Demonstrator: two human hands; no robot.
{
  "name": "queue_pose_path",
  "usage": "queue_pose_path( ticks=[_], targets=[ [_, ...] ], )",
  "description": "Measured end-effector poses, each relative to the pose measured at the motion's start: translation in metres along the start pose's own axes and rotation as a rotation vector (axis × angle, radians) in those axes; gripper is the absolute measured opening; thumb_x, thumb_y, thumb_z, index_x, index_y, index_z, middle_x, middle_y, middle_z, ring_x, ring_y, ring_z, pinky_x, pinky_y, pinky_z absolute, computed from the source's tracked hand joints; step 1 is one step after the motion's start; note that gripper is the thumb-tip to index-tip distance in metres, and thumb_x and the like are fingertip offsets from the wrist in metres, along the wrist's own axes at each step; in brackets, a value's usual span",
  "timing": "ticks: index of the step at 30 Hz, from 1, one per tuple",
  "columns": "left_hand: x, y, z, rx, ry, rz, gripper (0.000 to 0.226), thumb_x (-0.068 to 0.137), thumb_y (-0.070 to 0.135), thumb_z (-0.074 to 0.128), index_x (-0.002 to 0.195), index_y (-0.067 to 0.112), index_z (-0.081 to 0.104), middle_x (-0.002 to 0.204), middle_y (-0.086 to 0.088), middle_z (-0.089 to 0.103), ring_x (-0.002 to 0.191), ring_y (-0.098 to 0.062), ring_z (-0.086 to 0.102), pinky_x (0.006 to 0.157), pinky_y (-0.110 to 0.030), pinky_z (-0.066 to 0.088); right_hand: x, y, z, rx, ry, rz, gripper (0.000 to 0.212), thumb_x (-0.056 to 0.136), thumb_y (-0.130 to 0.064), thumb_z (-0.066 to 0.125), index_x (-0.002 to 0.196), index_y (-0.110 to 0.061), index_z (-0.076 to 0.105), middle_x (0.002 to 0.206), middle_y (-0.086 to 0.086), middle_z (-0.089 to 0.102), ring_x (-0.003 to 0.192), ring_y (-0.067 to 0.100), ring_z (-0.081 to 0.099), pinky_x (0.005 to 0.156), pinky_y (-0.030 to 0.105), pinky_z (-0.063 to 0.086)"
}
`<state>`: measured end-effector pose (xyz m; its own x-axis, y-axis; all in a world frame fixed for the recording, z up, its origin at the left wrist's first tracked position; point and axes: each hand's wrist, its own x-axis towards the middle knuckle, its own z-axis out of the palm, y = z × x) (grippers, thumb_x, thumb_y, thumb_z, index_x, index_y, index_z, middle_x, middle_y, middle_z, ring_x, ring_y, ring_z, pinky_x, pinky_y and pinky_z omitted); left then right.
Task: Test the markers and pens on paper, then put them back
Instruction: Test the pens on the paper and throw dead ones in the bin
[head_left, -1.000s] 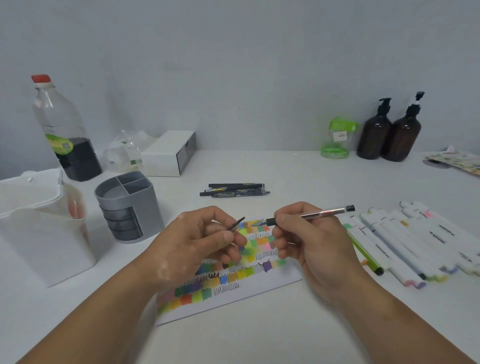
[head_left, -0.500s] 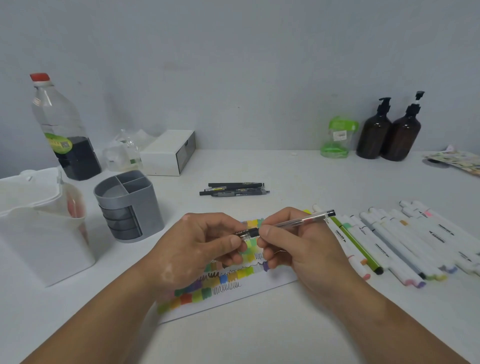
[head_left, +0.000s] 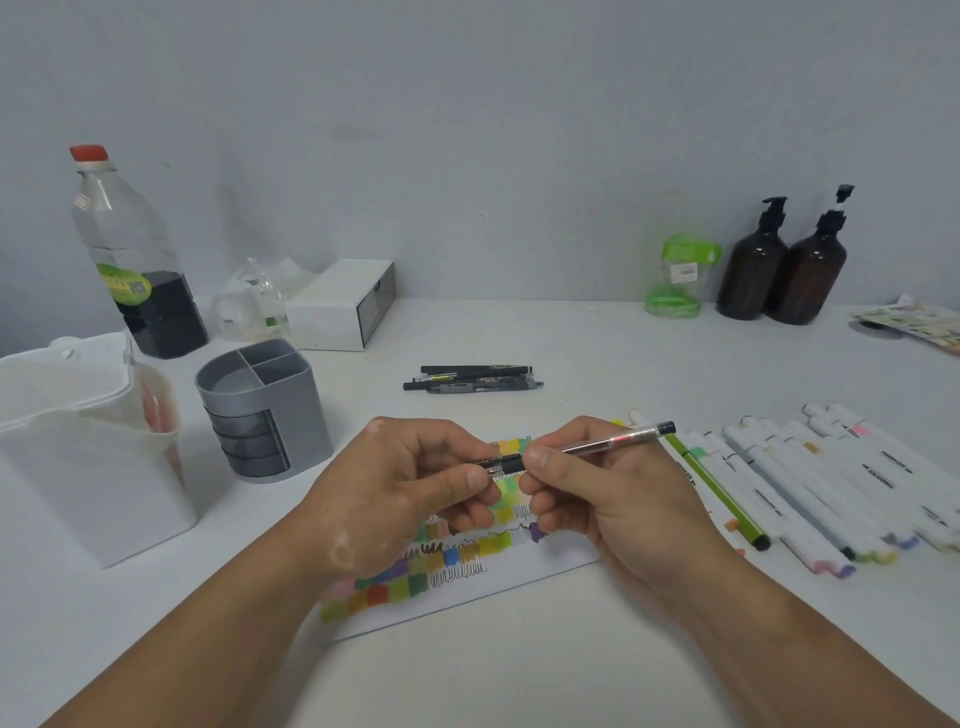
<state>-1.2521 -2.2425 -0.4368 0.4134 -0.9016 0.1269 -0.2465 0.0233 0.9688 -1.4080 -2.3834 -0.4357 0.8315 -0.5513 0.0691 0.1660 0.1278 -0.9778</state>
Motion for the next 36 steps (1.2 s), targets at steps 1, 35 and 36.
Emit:
queue_pose_path(
  ticks=[1,35,36],
  targets=[
    [0.000,0.000,0.000,0.003,-0.002,0.002,0.021,0.084,0.020,0.068,0.100,0.008,0.075,0.088,-0.015,0.077,0.077,-0.031,0.074,0.070,-0.031,0.062,0.000,0.000,0.000,-0.001,-0.001,0.001,0.008,0.069,-0.024,0.081,0.072,-0.017,0.078,0.072,0.016,0.072,0.056,0.019,0.064,0.053,0.029,0.057],
    [0.011,-0.024,-0.021,0.859,0.055,-0.085,0.024,0.082,0.046,0.079,0.100,0.046,0.065,0.091,0.028,0.059,0.081,-0.002,0.062,0.062,-0.007,0.043,0.010,-0.001,-0.033,-1.371,0.299,0.082,0.009,0.076,-0.033,0.074,0.078,-0.028,0.066,0.071,-0.013,0.059,0.069,0.001,0.055,0.046,0.017,0.029],
    [0.011,-0.024,-0.023,0.852,0.053,-0.087,0.025,0.082,0.045,0.079,0.102,0.046,0.065,0.091,0.028,0.058,0.080,-0.002,0.062,0.060,-0.006,0.043,0.010,0.000,-0.034,-1.367,0.307,0.074,0.009,0.077,-0.034,0.074,0.078,-0.030,0.065,0.072,-0.013,0.060,0.073,0.004,0.057,0.048,0.017,0.030]
  ],
)
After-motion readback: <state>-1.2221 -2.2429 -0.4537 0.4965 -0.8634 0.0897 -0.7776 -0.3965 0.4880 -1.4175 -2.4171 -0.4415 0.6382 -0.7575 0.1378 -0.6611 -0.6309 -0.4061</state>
